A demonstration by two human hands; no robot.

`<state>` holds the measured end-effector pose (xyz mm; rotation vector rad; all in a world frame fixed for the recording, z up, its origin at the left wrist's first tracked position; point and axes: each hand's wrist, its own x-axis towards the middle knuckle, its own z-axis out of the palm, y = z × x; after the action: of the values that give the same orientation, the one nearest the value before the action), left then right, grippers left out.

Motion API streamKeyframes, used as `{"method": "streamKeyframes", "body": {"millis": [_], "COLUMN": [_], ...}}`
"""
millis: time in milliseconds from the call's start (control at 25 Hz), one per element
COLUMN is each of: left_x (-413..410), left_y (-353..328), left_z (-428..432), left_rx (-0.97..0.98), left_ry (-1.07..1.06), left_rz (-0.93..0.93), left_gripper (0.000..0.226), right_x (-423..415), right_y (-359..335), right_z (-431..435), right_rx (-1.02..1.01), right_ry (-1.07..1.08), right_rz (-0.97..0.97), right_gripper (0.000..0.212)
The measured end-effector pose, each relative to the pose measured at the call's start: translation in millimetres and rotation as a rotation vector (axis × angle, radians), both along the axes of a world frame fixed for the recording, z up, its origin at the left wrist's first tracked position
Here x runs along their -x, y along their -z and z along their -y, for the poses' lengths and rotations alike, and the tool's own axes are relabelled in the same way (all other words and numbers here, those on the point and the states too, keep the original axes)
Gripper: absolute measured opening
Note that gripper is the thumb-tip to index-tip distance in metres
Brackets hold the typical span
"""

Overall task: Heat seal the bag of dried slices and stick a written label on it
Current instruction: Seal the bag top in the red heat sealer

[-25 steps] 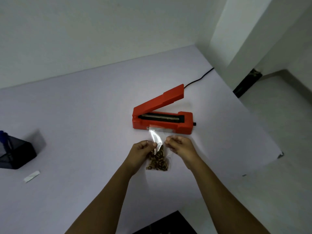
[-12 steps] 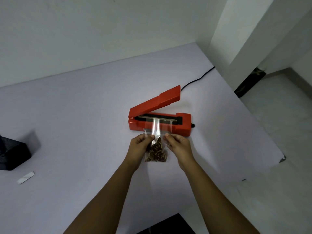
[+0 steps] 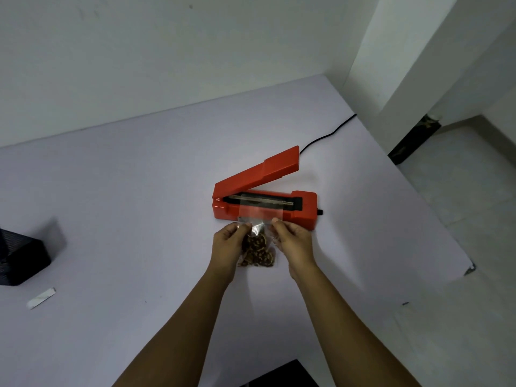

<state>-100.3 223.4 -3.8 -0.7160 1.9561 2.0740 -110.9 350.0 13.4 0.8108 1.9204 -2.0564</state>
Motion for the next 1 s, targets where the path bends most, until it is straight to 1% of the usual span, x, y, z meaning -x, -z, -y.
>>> {"method": "streamKeyframes", "body": {"millis": [240,280,320,400,440,560,640,680,720,800,840,920,960,1000], "left_x": [7,8,9,11,13,18,18,18,18,19,19,19,20,20], "left_y": [0,0,-1,-2,-3,-3,-3,-2,-2,-4,-5,-6,-7,-7], "left_z": [-4,-4,-4,-3,-3,0,-1,-1,-2,-4,-4,-4,-4,-3], "left_rx": [0.013,0.02,0.029,0.055,0.065,0.066,0.067,0.069,0.075,0.095,0.105,0.113,0.117,0.119], "left_ry": [-0.049,-0.05,-0.048,-0.056,-0.065,-0.083,-0.077,-0.072,-0.066,-0.054,-0.052,-0.048,-0.046,-0.043], "left_rz": [0.084,0.092,0.099,0.112,0.118,0.142,0.168,0.175,0.175,0.172,0.175,0.182,0.183,0.182], "left_gripper": [0.02,0.02,0.02,0.021,0.021,0.019,0.02,0.02,0.021,0.022,0.022,0.022,0.021,0.021], "right_x": [3,2,1,-7,-11,-4,20,34,47,67,73,79,81,82], "right_y": [0,-1,-1,-3,-7,-35,-65,-83,-100,-126,-133,-136,-132,-128], "right_z": [6,6,6,3,1,-9,-19,-23,-26,-26,-22,-13,-10,-9], "right_rx": [-0.02,-0.053,-0.129,-0.346,-0.424,-0.452,-0.51,-0.555,-0.594,-0.702,-0.776,-0.948,-1.03,-1.097], "right_ry": [0.045,0.038,0.015,0.0,0.045,0.24,0.28,0.24,0.155,-0.13,-0.3,-0.601,-0.696,-0.746], "right_rz": [0.001,-0.009,-0.017,-0.056,-0.106,-0.324,-0.487,-0.591,-0.689,-0.798,-0.812,-0.777,-0.749,-0.725], "right_gripper": [0.011,0.012,0.016,0.027,0.028,0.027,0.033,0.035,0.037,0.039,0.041,0.046,0.048,0.049]}}
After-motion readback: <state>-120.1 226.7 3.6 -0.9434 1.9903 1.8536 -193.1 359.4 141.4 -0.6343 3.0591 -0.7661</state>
